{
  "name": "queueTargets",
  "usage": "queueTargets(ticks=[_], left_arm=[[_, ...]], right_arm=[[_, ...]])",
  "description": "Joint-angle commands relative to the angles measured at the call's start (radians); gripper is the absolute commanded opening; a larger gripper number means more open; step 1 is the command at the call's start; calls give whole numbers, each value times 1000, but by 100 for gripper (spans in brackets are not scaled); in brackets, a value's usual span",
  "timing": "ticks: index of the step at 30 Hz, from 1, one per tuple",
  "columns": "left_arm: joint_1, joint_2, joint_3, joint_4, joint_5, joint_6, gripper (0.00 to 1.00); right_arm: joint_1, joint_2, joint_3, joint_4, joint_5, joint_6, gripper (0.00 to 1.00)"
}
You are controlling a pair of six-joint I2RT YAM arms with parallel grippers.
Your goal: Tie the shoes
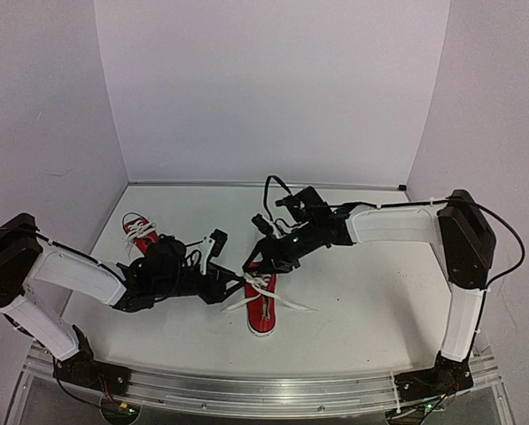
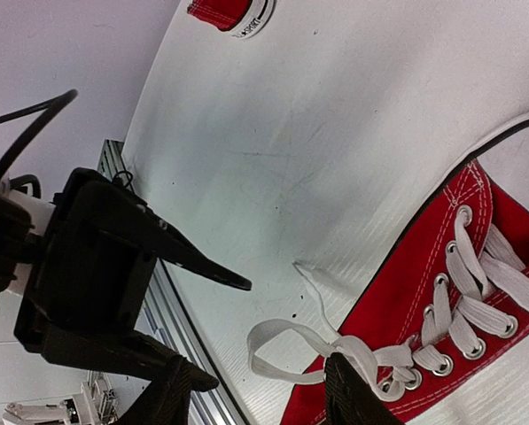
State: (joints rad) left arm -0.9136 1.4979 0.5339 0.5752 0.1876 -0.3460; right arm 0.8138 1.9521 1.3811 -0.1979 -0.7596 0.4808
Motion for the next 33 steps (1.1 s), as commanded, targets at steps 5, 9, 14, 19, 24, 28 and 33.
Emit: queueTargets(ticks=[5, 9, 14, 19, 24, 28, 33], left_arm=[[14, 56, 19, 103, 28, -52, 48], [16, 74, 24, 143, 58, -68, 55], [29, 107, 37, 183, 94, -80, 55], [44, 139, 52, 198, 96, -96, 52], [54, 160, 58, 240, 110, -115, 51], [55, 192, 81, 250, 130, -122, 46], [58, 216, 90, 254, 142, -130, 38]], right_arm=[[-24, -81, 12, -71, 27, -88, 46], [-25, -31, 68, -172, 86, -179, 38], [-24, 27, 123, -244, 118, -241, 31], [-24, 63, 158, -275, 146, -268, 29], [-24, 89, 176, -301, 153, -292, 26], [-23, 96, 184, -312, 149, -306, 22], [-23, 109, 196, -328, 151, -319, 21]])
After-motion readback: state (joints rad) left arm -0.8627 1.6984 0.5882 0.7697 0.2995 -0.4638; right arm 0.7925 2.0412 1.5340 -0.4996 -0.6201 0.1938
